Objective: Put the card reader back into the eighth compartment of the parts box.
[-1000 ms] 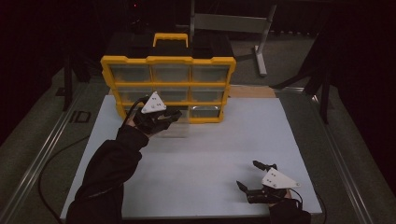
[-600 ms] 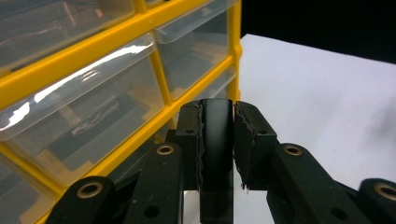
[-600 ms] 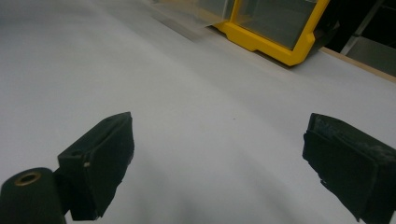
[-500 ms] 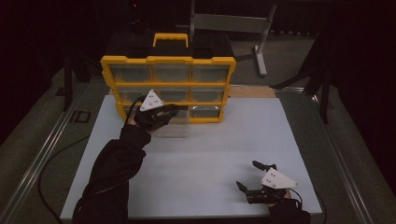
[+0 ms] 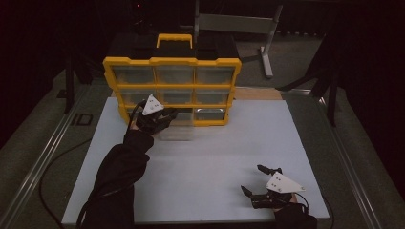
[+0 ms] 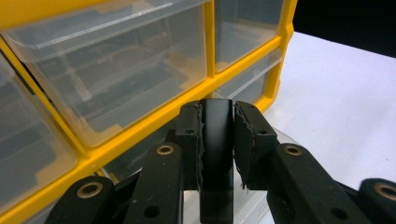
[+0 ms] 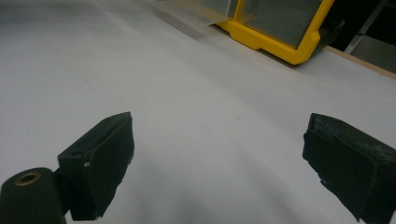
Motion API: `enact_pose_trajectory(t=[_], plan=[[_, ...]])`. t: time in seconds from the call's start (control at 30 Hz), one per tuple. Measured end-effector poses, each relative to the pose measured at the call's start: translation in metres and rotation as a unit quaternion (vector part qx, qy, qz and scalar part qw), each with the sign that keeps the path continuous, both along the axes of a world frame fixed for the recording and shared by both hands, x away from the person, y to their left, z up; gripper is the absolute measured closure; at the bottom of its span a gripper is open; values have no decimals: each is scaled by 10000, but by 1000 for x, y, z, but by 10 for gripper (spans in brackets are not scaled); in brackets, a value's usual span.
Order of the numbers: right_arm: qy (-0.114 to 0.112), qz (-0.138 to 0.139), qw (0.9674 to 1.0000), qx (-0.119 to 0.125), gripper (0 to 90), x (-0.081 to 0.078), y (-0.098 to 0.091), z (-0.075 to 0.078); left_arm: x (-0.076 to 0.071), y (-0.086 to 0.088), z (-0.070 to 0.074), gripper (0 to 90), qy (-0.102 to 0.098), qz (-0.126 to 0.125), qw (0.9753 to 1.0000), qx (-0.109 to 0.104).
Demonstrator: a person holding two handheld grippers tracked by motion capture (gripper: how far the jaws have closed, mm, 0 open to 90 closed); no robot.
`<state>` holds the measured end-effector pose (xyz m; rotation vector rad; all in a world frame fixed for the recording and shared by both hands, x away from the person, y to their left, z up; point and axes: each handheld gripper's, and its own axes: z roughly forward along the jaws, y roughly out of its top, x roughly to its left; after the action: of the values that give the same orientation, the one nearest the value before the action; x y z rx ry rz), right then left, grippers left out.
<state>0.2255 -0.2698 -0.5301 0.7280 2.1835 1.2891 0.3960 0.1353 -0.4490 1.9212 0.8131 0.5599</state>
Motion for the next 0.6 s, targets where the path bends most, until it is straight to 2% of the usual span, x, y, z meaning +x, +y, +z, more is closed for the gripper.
enact_pose_trajectory(t=[0.27,0.4,0.47,0.57,0.6], plan=[[2,3,10000,-2,89,0,0,0,2,-6,-5,730,61,-89,9998,176],[20,3,10000,-2,89,0,0,0,4,-11,-8,730,140,-155,9988,440],[20,-2,10000,6,89,0,0,0,5,-13,-10,729,223,-180,9983,505],[18,9,10000,0,89,0,0,0,6,-16,-12,720,321,-105,9972,667],[28,1,10000,1,89,0,0,-1,6,-17,-12,694,295,-28,9971,696]])
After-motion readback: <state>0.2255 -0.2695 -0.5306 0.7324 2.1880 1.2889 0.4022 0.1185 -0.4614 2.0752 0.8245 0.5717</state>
